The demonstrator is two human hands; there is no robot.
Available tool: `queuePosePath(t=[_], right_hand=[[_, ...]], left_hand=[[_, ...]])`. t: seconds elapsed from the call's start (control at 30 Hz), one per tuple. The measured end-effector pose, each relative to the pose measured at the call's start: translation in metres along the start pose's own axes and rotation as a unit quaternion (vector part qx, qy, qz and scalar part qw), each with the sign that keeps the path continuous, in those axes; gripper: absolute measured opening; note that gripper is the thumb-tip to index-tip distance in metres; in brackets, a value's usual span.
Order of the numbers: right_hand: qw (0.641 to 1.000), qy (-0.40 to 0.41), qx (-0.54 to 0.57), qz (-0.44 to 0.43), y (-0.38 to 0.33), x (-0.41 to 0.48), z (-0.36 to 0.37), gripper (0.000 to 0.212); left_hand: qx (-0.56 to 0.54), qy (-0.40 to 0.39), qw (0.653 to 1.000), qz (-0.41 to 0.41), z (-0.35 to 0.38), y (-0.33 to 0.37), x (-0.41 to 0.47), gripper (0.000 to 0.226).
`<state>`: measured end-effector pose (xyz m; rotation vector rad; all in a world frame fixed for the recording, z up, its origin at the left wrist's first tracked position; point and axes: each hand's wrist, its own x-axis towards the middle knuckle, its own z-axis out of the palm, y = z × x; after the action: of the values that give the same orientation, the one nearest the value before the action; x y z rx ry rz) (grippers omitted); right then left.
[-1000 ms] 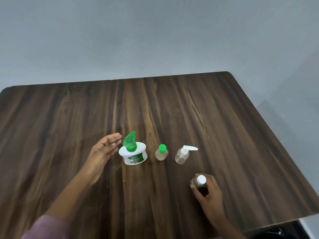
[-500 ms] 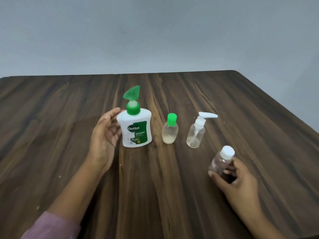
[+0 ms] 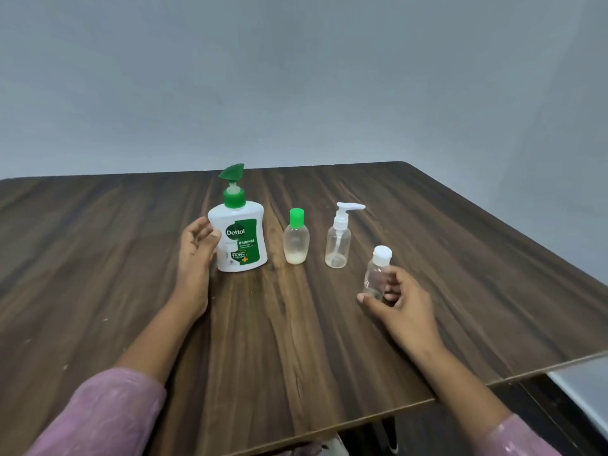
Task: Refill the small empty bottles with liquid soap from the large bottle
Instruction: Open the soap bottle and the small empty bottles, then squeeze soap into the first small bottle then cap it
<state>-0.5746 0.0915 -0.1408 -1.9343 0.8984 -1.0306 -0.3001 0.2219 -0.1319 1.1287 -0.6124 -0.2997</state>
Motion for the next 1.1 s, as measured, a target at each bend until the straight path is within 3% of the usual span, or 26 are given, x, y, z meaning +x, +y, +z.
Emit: queuePosePath(t=[0.37,0.5,0.6,0.73,0.9,1.0,1.1], right_hand=[[1.000,0.010,0.002,-0.009,0.000,-0.003,0.001,0.047],[1.000,0.005,0.001,-0.017,0.002,-0.002,0.002,0.046],[1.000,0.001,0.005,-0.019,0.003,-0.003,0.002,0.044],[1.000,-0.002,0.008,-0.025,0.006,-0.002,0.002,0.040],[0.999,0.011,0.005,-0.031,0.005,-0.001,0.003,0.028],[0.995,0.003,0.012,-0.103,-0.005,-0.002,0.006,0.032],[0.977,-0.064,0.006,-0.204,-0.025,0.002,0.022,0.031]], left_hand=[[0.096,0.089,0.981,0.141,-0.003,-0.002,-0.006,0.064],[0.157,0.130,0.959,0.198,-0.001,0.001,-0.009,0.047],[0.236,0.139,0.921,0.275,0.000,0.005,-0.012,0.031],[0.346,0.117,0.844,0.392,0.005,0.010,-0.019,0.019],[0.388,0.069,0.775,0.494,0.011,0.012,-0.023,0.012],[0.398,0.031,0.755,0.521,0.014,0.013,-0.025,0.017],[0.384,-0.043,0.739,0.552,0.017,0.015,-0.029,0.028]])
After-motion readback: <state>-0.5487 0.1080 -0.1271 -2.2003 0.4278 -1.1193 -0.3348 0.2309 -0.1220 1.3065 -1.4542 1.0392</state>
